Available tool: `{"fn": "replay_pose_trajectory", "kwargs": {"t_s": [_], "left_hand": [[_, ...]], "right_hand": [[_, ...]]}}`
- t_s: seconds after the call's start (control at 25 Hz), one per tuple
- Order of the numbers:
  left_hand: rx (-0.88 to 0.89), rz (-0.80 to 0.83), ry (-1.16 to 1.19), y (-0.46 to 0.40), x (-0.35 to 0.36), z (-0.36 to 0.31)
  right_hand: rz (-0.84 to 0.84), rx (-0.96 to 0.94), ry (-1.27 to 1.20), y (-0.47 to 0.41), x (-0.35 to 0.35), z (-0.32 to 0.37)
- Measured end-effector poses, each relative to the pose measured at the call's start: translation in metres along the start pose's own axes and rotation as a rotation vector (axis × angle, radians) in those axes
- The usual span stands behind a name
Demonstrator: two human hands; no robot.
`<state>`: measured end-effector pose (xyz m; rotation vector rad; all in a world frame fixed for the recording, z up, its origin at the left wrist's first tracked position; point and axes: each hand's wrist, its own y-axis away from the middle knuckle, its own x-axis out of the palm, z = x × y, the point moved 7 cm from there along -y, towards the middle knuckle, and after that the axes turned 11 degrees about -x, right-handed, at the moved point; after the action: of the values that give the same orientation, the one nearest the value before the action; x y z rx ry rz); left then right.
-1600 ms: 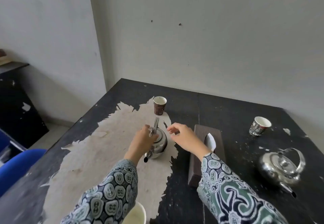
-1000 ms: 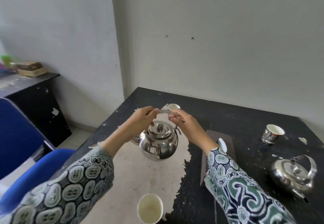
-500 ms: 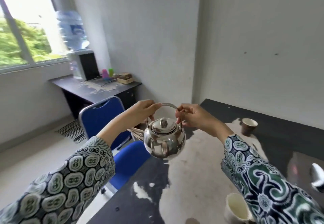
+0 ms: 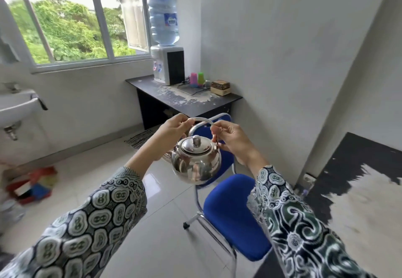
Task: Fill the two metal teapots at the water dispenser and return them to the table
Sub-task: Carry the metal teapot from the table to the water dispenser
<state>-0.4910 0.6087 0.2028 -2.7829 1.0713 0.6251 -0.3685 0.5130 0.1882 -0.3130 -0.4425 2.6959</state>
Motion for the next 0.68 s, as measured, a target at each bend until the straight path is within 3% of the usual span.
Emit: {"fn": "replay_pose_trajectory", "kwargs": {"t_s": [0.36, 0.68], "left_hand": [[0.038, -0.265, 0.175, -0.109, -0.136, 0.102], [0.010, -0.310, 0.189, -0.316, -0.265, 0.160]], "right_hand": [[0.032, -0.054, 0.055, -0.163, 0.128, -0.077], [0.031, -0.066, -0.022, -0.389, 0.201, -0.164]]}}
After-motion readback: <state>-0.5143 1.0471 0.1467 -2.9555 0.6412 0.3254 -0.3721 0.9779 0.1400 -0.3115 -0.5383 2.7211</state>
